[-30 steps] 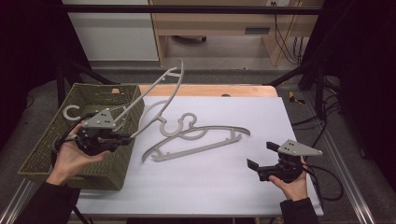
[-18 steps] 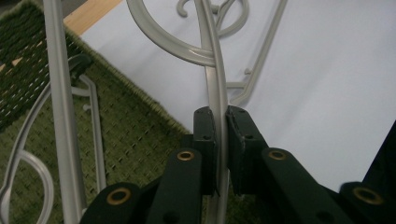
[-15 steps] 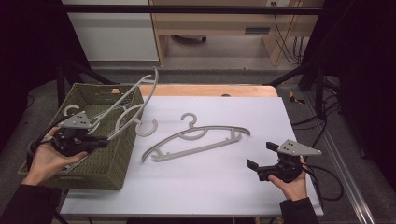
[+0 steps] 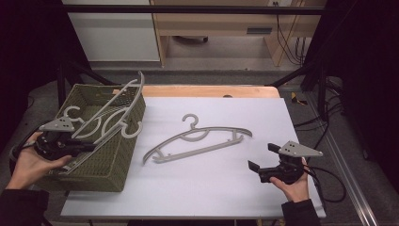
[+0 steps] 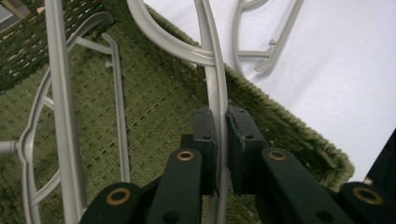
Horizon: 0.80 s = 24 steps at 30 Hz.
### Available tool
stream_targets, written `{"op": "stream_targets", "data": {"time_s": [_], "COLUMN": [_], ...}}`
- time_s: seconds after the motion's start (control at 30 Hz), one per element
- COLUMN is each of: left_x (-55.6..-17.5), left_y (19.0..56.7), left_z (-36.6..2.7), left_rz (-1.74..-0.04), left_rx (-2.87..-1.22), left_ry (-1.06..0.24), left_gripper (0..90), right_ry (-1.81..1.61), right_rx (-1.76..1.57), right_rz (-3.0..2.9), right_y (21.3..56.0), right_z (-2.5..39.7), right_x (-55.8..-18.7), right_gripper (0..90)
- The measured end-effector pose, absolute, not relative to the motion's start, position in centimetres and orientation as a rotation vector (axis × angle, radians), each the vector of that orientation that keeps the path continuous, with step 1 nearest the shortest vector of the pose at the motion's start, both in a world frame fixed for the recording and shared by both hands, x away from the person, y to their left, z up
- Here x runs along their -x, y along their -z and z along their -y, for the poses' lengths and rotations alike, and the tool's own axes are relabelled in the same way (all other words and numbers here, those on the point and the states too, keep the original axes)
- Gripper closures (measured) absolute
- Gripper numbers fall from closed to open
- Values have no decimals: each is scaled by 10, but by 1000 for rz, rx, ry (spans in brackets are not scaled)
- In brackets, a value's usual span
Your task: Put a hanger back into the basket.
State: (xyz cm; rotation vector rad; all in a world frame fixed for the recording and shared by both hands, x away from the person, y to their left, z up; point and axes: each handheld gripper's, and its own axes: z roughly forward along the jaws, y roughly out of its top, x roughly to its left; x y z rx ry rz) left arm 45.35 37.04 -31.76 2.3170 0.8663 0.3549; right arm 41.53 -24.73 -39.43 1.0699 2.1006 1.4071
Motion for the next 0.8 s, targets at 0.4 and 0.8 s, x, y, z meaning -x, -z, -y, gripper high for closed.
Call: {"op": "stream_targets", "data": {"time_s": [0.4, 0.8], "left_x": [-453, -459], "left_y": [330, 336], "left_z": [-388, -398], "left_rz": [-895, -925], "left_rx": [-2327, -2341], "left_ry": [-329, -320], "left_gripper": [822, 821], "right_ry": [-1403, -1403], "right_rx": [-1076, -1077], "right_rz": [-2095, -2097], "right_y": [395, 395], "right_z": [247, 247], "right_x": [-416, -416], "right_gripper": [15, 15]}}
